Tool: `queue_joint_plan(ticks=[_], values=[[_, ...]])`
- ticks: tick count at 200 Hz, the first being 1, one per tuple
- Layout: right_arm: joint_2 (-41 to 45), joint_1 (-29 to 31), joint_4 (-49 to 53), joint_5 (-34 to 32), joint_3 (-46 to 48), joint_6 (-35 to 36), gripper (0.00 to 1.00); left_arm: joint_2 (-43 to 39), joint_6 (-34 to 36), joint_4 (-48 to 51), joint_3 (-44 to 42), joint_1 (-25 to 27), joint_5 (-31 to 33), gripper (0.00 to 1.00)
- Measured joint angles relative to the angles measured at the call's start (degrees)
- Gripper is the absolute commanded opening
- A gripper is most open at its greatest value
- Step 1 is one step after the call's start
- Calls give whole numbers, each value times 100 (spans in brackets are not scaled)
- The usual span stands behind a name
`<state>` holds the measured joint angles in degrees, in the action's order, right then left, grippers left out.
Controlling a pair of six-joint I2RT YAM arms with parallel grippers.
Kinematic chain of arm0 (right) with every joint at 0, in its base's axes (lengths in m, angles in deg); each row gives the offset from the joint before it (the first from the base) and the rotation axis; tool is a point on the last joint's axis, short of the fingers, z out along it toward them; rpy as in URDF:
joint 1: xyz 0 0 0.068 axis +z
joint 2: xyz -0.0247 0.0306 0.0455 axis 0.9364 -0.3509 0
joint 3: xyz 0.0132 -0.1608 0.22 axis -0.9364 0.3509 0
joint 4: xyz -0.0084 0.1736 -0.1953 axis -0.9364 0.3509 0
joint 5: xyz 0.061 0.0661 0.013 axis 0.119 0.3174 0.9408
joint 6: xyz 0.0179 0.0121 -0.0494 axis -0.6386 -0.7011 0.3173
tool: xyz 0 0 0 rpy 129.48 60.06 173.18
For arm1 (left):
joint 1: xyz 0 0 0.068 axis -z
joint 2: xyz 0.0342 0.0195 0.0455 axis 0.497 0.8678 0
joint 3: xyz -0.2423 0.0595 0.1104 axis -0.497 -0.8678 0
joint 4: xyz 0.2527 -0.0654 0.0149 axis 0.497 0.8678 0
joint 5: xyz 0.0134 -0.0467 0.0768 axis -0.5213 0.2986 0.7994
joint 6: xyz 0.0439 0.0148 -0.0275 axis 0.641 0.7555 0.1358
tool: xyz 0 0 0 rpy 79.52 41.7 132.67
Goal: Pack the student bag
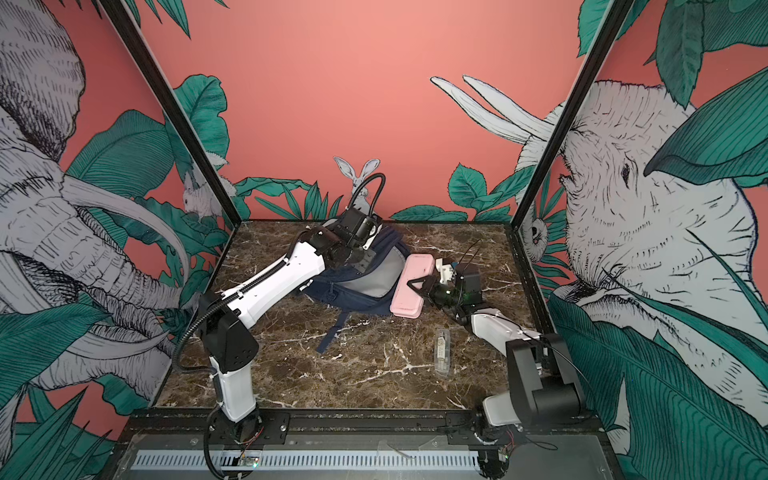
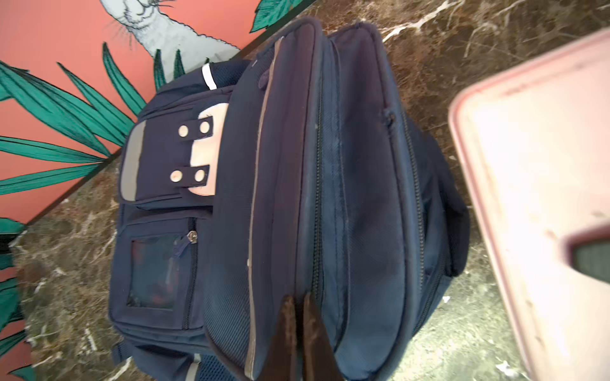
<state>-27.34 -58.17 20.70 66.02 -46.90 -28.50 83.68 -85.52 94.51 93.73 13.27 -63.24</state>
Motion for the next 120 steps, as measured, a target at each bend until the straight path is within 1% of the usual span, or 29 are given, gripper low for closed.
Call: queue_joint_plan(ticks=[40, 88, 109, 120], values=[[-1169, 157, -831, -155, -721, -575, 15, 0, -122, -31, -11, -61, -260, 0], [-2787, 841, -1250, -382, -2155, -975, 16, 0, -199, -28, 50, -90, -345, 0], [-3624, 1099, -1604, -466, -2938, -1349, 22, -4, -214, -28, 55, -116, -365, 0], [-4074, 1209, -1746, -501, -3375, -1556, 32, -11, -223, -28, 55, -129, -378, 0]])
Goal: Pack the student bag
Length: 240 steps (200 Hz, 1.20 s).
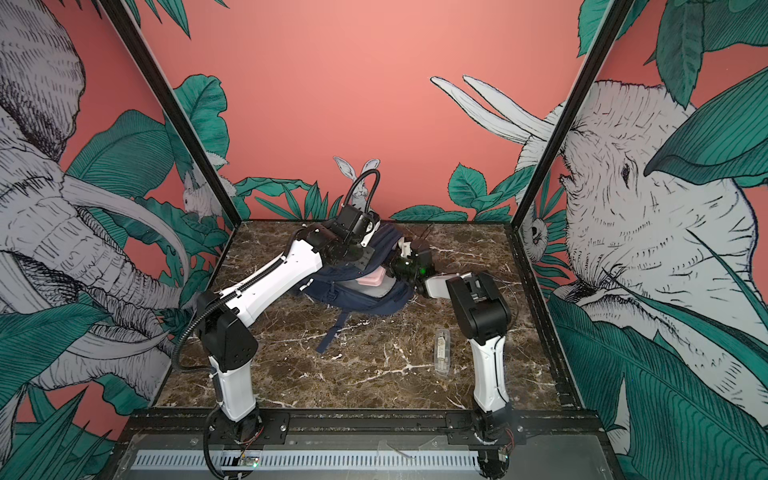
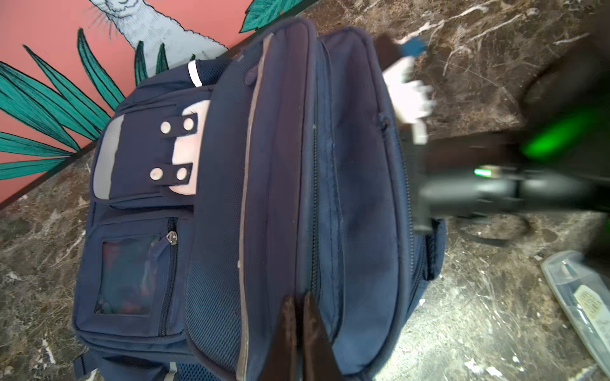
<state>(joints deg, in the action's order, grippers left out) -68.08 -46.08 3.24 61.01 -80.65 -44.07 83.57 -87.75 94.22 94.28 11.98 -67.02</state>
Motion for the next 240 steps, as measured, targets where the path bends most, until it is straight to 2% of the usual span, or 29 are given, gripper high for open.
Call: queue_joint_plan(ticks=[20, 41, 80, 122, 137, 150, 172, 212, 240], values=[[-673, 195, 4, -74, -756, -256, 51, -33, -37, -2, 0, -24, -44, 0], [-946, 339, 361, -76, -1257, -238, 65, -44, -79, -2, 0, -70, -107, 0], [-728, 299, 1178, -70, -1239, 271, 73, -72, -120, -15, -7, -107, -162, 0], [-162, 92, 1974, -87, -872, 903, 72, -74, -138, -24, -35, -133, -243, 0], [-68, 55, 2122, -103, -828, 1084, 68, -74, -144, -44, -48, -133, -260, 0], [-52, 55, 2210, -120, -824, 1182, 59, -74, -157, -70, -83, -133, -280, 0], [-116, 76, 2293, -107, -872, 1207, 49, -79, -184, -111, -153, -133, -321, 0], [-514, 138, 2218, -83, -1279, 1102, 48, -153, -243, -155, -221, -133, -363, 0], [-780, 247, 1803, -79, -1552, 881, 47, -164, -289, -188, -236, -133, -411, 0]])
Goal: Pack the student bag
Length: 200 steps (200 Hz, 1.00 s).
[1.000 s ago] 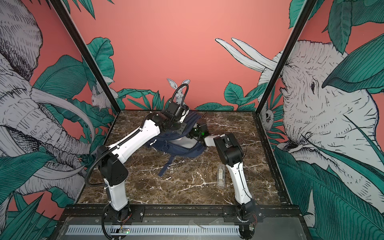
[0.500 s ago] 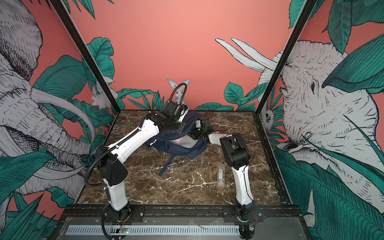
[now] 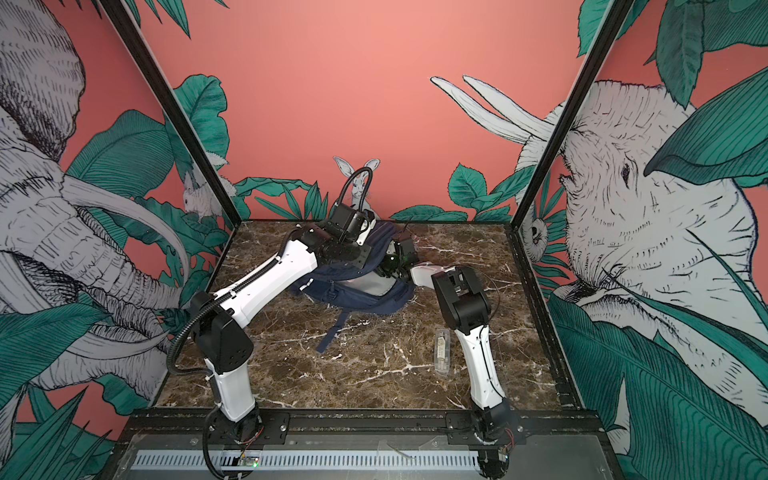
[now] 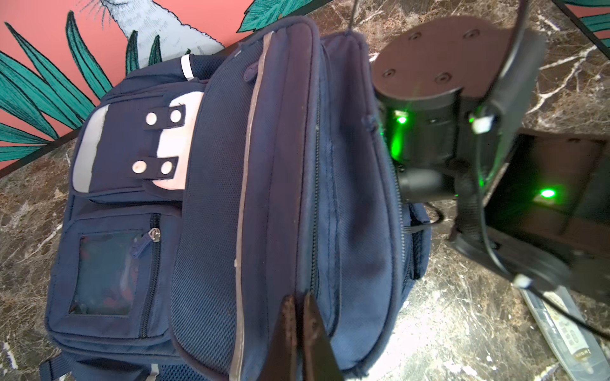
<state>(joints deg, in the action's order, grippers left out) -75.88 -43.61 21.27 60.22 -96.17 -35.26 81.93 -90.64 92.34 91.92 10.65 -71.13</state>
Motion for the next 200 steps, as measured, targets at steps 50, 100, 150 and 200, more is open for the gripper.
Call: queue_joint_plan(ticks=[50, 100, 150, 200], values=[[-380, 256, -1513, -175, -94, -675, 47, 0, -138, -52, -28, -9, -90, 0], [-289, 216, -2417, -238, 623, -994, 54, 15, -210, -68, -28, -11, -175, 0], [1838, -20, -1115, -376, 2820, 173, 58, 424, -295, -76, 328, -11, -433, 0], [4210, -260, 1075, -1158, 3644, 1718, 59, 1331, -461, -105, 1331, 122, -876, 3]])
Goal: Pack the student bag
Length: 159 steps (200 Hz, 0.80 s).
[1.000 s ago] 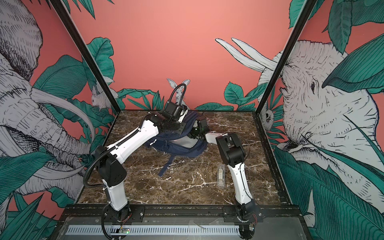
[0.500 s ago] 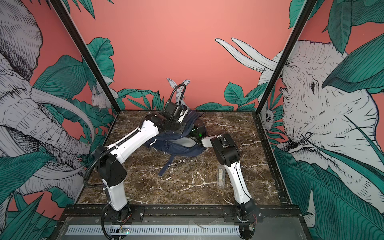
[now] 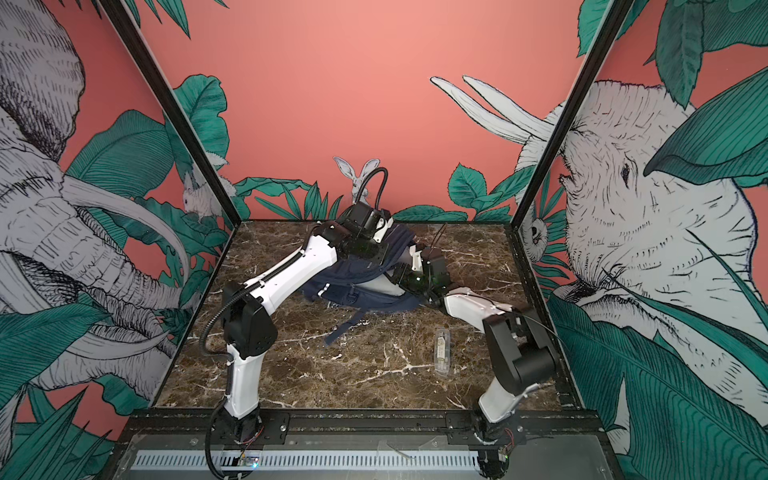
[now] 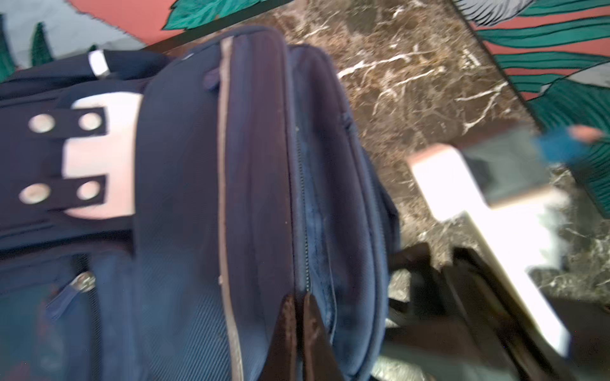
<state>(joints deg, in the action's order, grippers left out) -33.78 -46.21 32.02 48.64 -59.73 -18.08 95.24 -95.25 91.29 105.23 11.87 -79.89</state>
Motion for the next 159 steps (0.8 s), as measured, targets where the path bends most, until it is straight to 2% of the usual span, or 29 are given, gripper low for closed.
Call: queue_joint_plan(ticks=[25, 56, 88, 126, 144, 159], values=[[686, 7, 809, -332, 203, 494, 59, 380, -44, -17, 269, 35, -129, 17], [907, 57, 1401, -527, 212, 890, 58, 295, 4, -111, 0, 7, -107, 29], [763, 573, 1858, -776, 0, 1150, 57, -660, -87, -614, -1449, -352, -175, 37], [46, 1377, 1965, -1014, -767, 1285, 54, -2129, -573, -1102, -3318, -1248, -400, 53], [-243, 1606, 2022, -1102, -1051, 1305, 54, -2446, -702, -1191, -3816, -1532, -424, 53], [-374, 1685, 2022, -1134, -1145, 1276, 55, -2503, -723, -1311, -4057, -1572, -531, 49]])
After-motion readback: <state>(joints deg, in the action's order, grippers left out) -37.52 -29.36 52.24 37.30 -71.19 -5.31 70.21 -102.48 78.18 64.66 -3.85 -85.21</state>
